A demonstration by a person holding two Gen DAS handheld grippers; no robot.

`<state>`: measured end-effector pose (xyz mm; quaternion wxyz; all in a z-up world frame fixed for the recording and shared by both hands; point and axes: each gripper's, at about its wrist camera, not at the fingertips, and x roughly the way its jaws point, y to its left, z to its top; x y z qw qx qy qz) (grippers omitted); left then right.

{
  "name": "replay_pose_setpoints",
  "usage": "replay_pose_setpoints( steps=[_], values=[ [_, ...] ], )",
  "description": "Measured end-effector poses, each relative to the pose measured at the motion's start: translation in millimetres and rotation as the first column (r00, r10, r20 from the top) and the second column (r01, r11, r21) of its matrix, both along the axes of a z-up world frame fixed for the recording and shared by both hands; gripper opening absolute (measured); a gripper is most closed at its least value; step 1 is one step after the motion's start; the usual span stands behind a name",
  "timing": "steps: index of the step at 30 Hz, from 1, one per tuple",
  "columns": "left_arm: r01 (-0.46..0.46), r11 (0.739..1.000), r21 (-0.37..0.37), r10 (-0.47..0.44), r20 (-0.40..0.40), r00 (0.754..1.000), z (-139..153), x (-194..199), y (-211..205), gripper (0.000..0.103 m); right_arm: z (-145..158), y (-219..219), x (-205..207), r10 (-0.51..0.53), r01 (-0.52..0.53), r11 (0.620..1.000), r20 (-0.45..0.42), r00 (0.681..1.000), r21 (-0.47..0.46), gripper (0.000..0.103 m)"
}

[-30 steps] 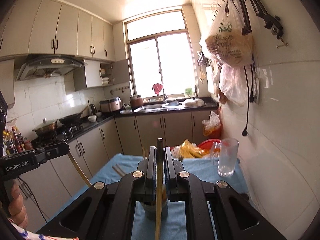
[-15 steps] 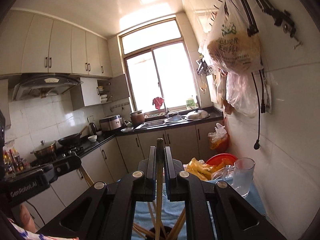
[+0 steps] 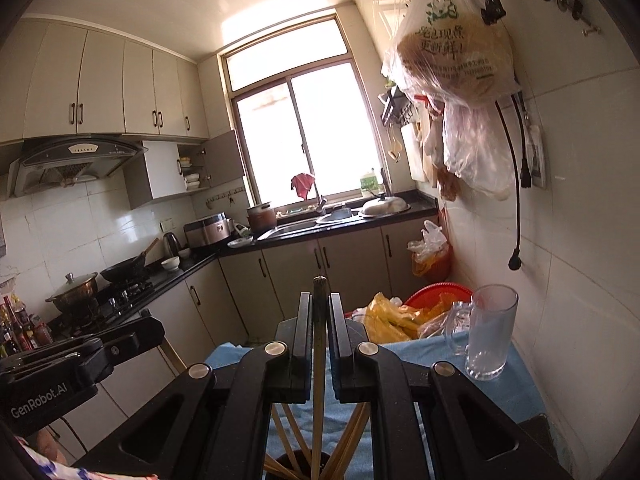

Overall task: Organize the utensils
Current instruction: 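Push both held chopsticks down into the black holder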

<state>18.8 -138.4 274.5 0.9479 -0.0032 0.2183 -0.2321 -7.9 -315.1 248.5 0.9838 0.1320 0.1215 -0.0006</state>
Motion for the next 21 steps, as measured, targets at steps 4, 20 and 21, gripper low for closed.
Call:
replay_pose_setpoints(
  steps=[4,20,21],
  values=[
    [-0.013,0.999,0.033,0.012,0.03,0.999,-9,-7,-4,0.006,-12,2,0,0.012,-0.012,1.0,-0.029,1.0,0.006,0.007],
    [-0.037,0.998,0.045,0.038,-0.026,0.999,-38,-2,3,0.006,-41,10,3,0.041,-0.041,0.999,-0.101,0.994,0.002,0.007],
    [-0.038,0.998,0.045,0.039,-0.028,0.999,-39,-2,3,0.006,-42,10,3,0.043,-0.043,0.999,-0.104,0.994,0.003,0.007]
  ],
)
